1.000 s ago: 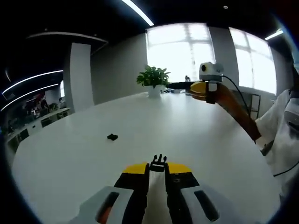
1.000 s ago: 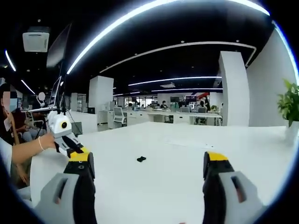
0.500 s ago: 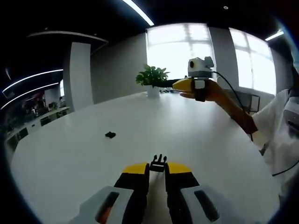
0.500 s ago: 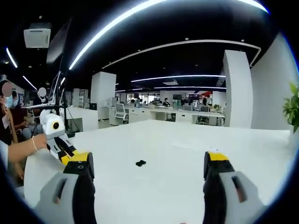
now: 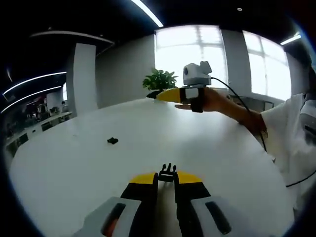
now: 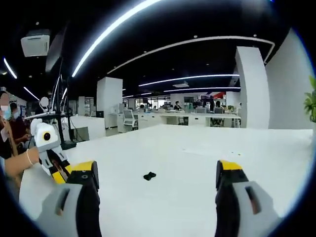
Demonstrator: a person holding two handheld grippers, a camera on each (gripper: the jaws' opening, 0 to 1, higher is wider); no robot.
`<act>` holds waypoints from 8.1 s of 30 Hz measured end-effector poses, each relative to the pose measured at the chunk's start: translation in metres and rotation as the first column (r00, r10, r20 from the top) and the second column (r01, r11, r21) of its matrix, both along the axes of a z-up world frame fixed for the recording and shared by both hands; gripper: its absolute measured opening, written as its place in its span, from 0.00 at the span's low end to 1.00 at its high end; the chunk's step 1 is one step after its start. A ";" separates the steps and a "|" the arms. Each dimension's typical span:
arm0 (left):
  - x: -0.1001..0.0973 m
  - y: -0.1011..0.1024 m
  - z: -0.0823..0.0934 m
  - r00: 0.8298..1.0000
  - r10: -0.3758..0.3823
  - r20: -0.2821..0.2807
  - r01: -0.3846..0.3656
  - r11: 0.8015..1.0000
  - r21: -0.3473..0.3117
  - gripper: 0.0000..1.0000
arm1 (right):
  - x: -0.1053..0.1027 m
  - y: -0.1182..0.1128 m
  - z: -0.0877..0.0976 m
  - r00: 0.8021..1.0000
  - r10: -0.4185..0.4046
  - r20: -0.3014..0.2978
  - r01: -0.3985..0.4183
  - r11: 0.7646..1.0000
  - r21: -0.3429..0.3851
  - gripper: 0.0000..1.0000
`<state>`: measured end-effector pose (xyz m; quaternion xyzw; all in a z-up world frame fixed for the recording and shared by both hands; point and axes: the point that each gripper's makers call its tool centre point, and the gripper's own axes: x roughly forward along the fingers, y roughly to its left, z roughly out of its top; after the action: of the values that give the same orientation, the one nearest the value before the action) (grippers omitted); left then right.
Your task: Snap the two parts of the plastic buckle together until the buckle closes and remains connected.
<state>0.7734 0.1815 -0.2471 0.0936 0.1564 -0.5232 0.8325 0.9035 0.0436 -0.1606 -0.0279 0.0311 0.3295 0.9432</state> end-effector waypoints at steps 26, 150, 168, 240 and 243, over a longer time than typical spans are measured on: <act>0.000 0.001 0.006 1.000 -0.005 0.029 0.006 1.000 -0.011 0.13 | 0.055 0.040 -0.049 0.987 -0.105 -0.120 0.099 0.993 -0.060 0.98; -0.001 0.004 -0.013 1.000 -0.006 -0.030 0.008 0.999 0.041 0.22 | 0.074 0.053 -0.092 0.964 -0.105 -0.246 0.057 0.979 -0.195 0.14; -0.002 0.004 -0.013 0.999 -0.013 -0.040 0.014 0.999 0.030 0.22 | 0.021 0.052 -0.071 0.966 0.103 -0.236 -0.132 0.985 -0.114 0.14; -0.002 0.001 -0.014 0.997 -0.036 -0.061 0.036 0.999 -0.002 0.23 | -0.097 0.050 -0.084 0.806 0.550 -0.221 -0.591 0.767 -0.249 0.14; -0.002 0.001 -0.014 0.997 -0.033 -0.063 0.032 0.999 -0.004 0.23 | -0.085 0.041 -0.082 0.855 0.473 -0.211 -0.516 0.816 -0.261 0.14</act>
<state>0.7716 0.1823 -0.2606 0.0780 0.1803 -0.5396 0.8187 0.8190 0.0849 -0.2423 -0.1592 0.1383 0.5556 0.8043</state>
